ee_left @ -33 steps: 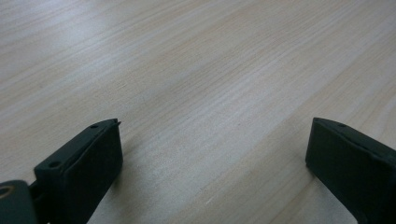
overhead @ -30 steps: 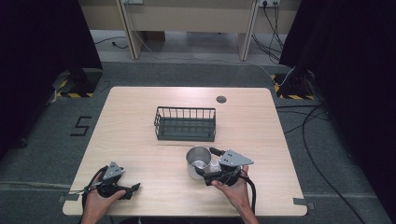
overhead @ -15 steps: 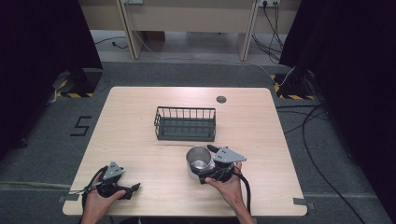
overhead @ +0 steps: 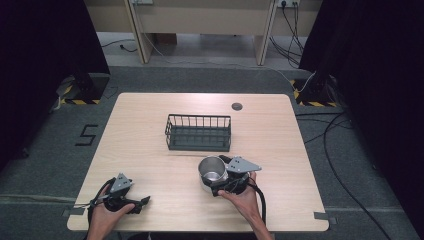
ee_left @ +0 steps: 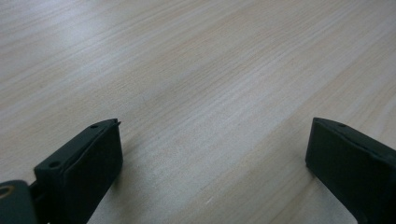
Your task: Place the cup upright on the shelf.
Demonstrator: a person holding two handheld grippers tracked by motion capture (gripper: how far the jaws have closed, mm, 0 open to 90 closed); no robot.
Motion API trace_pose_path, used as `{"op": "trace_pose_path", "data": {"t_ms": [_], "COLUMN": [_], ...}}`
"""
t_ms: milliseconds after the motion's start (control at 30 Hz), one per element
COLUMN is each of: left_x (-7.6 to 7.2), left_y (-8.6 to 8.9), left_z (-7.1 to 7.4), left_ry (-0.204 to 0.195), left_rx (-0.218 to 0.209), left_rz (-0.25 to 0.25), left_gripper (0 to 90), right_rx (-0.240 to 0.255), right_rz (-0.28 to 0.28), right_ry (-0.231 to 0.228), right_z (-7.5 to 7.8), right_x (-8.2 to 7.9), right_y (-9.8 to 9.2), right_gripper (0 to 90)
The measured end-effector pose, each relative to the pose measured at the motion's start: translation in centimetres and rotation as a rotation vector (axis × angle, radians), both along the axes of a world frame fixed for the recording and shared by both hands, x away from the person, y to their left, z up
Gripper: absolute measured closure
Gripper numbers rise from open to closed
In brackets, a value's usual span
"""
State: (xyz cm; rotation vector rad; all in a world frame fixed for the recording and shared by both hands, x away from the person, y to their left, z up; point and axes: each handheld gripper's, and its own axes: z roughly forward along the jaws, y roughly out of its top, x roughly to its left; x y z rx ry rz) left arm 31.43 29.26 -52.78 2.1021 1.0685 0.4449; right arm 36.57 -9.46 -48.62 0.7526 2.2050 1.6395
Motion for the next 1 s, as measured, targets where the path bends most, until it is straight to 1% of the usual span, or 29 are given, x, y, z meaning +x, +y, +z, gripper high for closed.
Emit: {"op": "trace_pose_path", "data": {"t_ms": [133,200,233,267,300,433,633,667,833,867,967,1000], "left_x": [0.0,0.0,0.0,0.0,0.0,0.0,0.0,0.0,0.0,0.0,0.0,0.0], "left_y": [0.0,0.0,0.0,0.0,0.0,0.0,0.0,0.0,0.0,0.0,0.0,0.0], "left_z": [0.0,0.0,0.0,0.0,0.0,0.0,0.0,0.0,0.0,0.0,0.0,0.0], "left_ry": [0.0,0.0,0.0,0.0,0.0,0.0,0.0,0.0,0.0,0.0,0.0,0.0], "left_rx": [0.0,0.0,0.0,0.0,0.0,0.0,0.0,0.0,0.0,0.0,0.0,0.0], "left_rz": [0.0,0.0,0.0,0.0,0.0,0.0,0.0,0.0,0.0,0.0,0.0,0.0], "left_gripper": [3.1,3.1,3.1,3.1,3.1,3.1,3.1,3.1,3.1,3.1,3.1,3.1], "right_rx": [0.003,-0.005,-0.021,-0.028,-0.028,-0.035,-0.051,-0.042,-0.046,-0.042,-0.042,-0.042], "right_rz": [0.005,0.003,0.004,0.005,0.005,0.007,0.002,0.0,0.001,0.001,0.006,0.006], "right_ry": [0.007,0.01,0.009,0.007,0.007,0.001,-0.022,-0.025,-0.033,-0.031,-0.033,-0.033], "right_z": [0.0,0.1,0.2,0.3,0.3,0.4,0.5,0.6,1.2,1.7,2.4,2.4], "right_x": [0.1,0.0,0.0,0.0,0.0,-0.1,-0.2,-0.2,-0.3,-0.3,-0.1,-0.1], "right_y": [0.1,0.2,0.2,0.3,0.3,0.4,0.5,0.5,0.4,0.3,0.3,0.3], "right_gripper": [4.6,5.1,5.5,5.6,5.6,5.9,6.0,6.0,6.0,6.0,6.1,6.1]}}
